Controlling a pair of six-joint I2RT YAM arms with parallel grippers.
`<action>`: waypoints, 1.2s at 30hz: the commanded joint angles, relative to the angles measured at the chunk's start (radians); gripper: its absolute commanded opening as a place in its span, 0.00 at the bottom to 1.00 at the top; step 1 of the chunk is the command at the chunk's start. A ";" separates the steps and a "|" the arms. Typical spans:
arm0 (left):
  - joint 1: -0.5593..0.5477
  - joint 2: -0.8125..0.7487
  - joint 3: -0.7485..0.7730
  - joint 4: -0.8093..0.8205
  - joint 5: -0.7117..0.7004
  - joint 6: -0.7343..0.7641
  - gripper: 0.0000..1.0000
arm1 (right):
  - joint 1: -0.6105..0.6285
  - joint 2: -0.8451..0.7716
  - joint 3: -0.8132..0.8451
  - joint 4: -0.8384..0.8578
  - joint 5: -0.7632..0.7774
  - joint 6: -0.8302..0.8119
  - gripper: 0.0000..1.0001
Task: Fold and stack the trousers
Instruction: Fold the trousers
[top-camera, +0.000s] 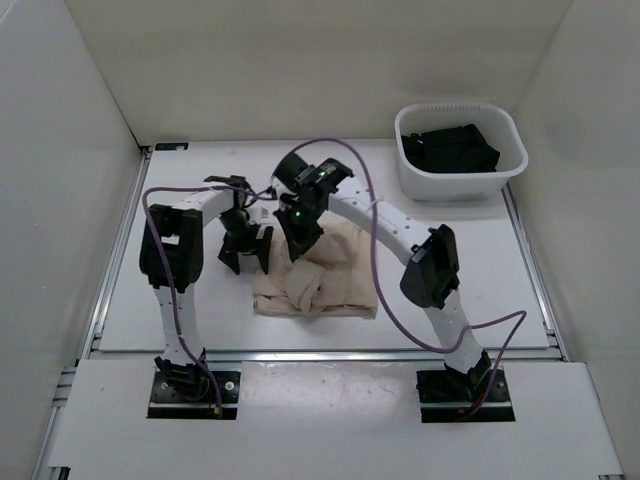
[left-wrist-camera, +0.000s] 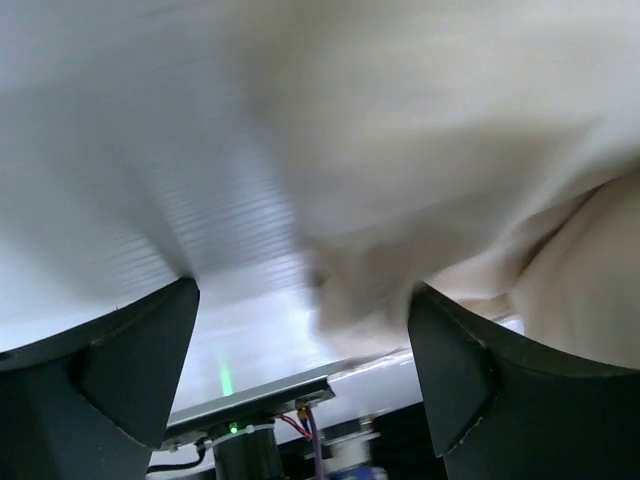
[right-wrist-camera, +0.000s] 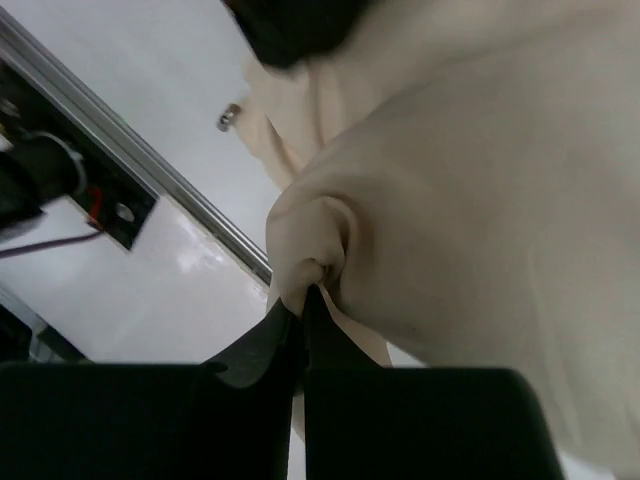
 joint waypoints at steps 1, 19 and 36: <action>0.132 -0.079 -0.067 0.076 -0.001 0.012 0.95 | 0.024 -0.015 0.004 -0.039 -0.077 -0.062 0.00; 0.242 -0.066 -0.117 0.113 -0.074 0.012 0.89 | 0.112 0.232 0.176 0.047 -0.304 -0.051 0.79; -0.125 -0.369 0.110 0.073 -0.124 0.012 1.00 | -0.293 -0.763 -1.087 0.461 0.068 0.199 0.99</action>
